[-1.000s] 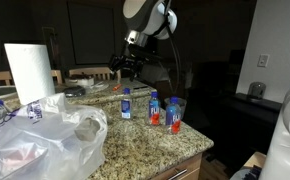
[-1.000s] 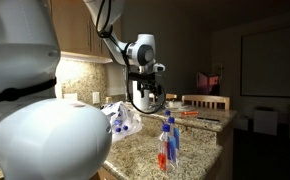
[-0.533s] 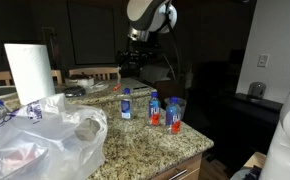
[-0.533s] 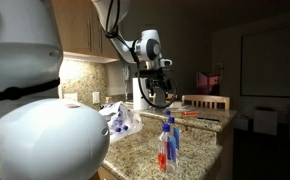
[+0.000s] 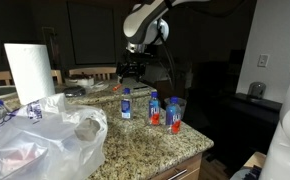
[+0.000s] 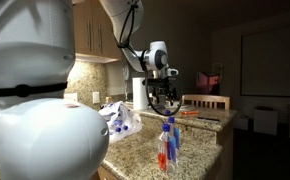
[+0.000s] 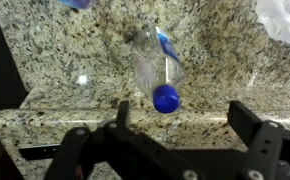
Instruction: Pick up the bottles from the counter and put them in the plastic
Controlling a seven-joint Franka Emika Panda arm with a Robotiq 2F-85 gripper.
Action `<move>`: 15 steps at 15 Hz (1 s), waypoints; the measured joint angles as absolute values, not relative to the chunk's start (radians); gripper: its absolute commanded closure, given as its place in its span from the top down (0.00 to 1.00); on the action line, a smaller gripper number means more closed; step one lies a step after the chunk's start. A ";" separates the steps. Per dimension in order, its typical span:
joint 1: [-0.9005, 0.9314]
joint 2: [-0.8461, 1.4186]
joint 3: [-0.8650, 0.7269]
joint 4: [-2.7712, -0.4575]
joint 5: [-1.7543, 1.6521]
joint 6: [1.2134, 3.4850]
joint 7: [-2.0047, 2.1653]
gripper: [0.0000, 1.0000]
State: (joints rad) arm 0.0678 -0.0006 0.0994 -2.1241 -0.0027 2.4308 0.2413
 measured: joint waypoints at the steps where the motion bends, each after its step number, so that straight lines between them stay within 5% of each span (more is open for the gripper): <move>1: 0.068 0.015 0.092 -2.109 -0.003 2.430 0.241 0.94; 2: 0.068 0.027 0.084 -2.094 -0.003 2.429 0.241 0.74; 5: 0.068 0.052 0.067 -2.052 -0.003 2.412 0.241 0.53; 6: 0.068 0.057 0.064 -2.041 -0.002 2.400 0.241 0.60; 7: 0.068 0.062 0.062 -2.031 -0.001 2.387 0.241 0.87; 15: 0.068 0.080 0.062 -1.971 0.010 2.278 0.239 1.00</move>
State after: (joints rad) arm 0.0682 0.0804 0.0616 -1.9706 0.0098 2.2782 0.2395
